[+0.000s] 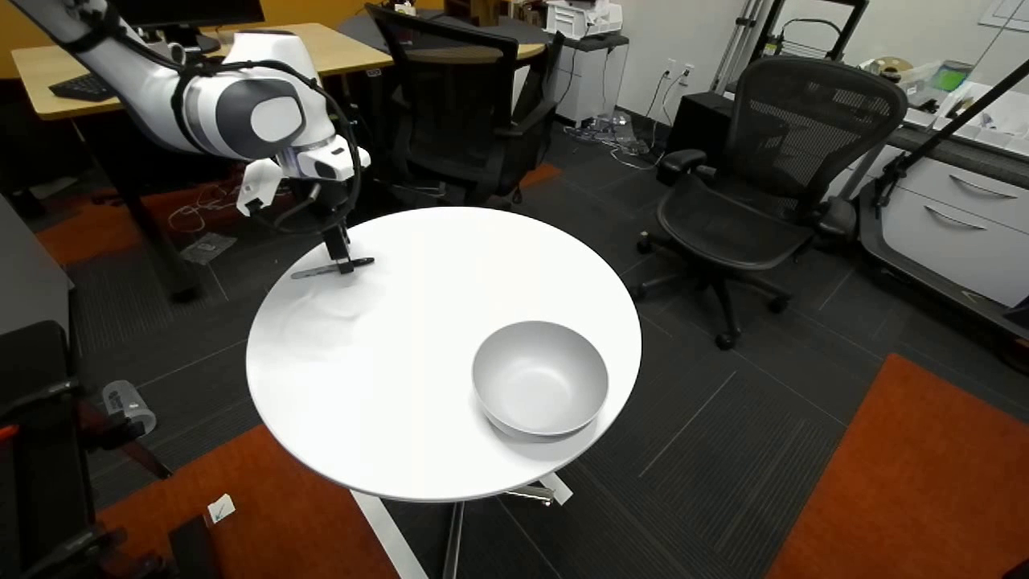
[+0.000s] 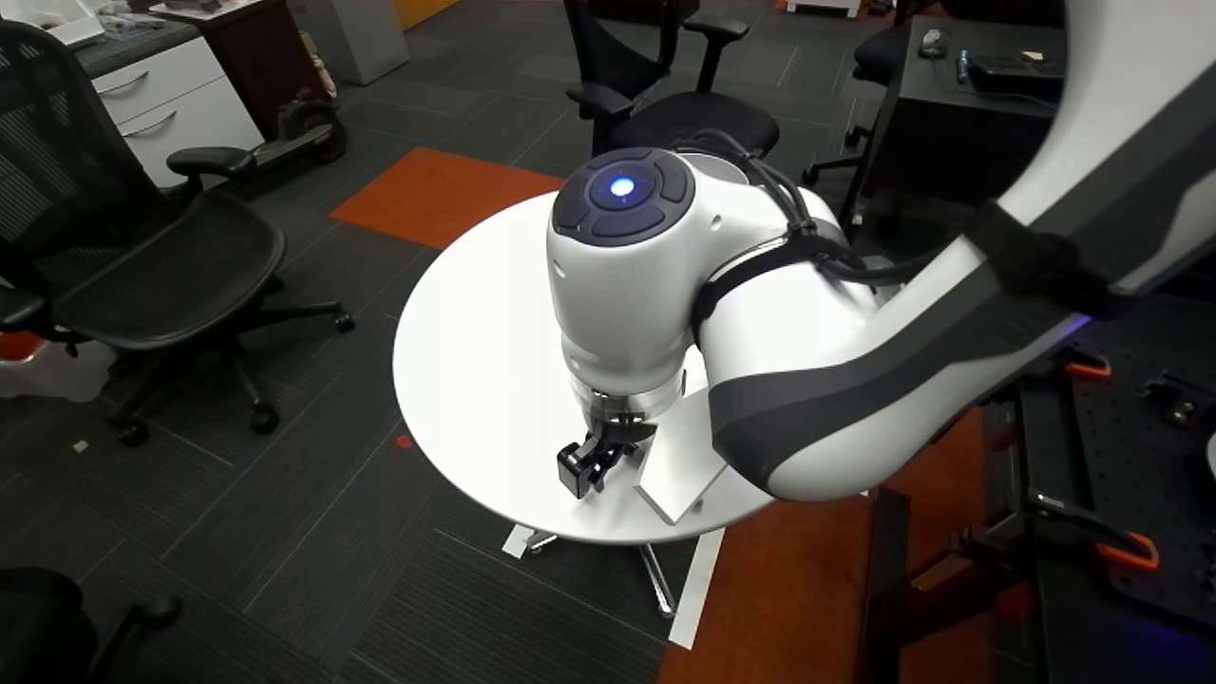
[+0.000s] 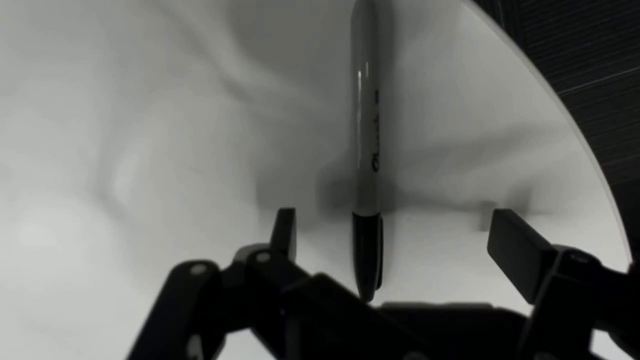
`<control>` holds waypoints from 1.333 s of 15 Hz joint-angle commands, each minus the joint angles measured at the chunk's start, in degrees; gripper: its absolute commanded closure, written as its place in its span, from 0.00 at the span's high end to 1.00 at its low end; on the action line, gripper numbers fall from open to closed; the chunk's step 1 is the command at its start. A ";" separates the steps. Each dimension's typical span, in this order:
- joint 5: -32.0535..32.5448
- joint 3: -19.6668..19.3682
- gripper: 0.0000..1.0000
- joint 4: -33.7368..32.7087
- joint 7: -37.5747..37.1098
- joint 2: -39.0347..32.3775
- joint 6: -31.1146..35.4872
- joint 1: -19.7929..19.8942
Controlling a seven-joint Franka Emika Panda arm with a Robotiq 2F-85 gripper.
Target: Move the pen from the left end to the right end of the table
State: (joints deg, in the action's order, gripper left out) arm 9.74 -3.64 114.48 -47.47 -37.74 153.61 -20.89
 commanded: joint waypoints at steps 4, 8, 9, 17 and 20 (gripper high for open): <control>-1.34 -0.68 0.43 -2.28 0.90 -0.87 -2.02 -0.56; -1.57 -0.49 0.14 -2.75 1.38 -0.93 -2.37 -0.08; -1.63 -0.42 0.05 -2.81 1.51 -0.91 -2.43 0.06; -0.49 -4.34 0.04 5.28 0.31 6.27 -0.89 0.71; -1.08 -6.05 0.04 11.42 -0.52 10.30 0.87 2.16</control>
State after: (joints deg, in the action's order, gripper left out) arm 9.47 -8.70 117.76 -47.33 -33.92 152.96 -19.93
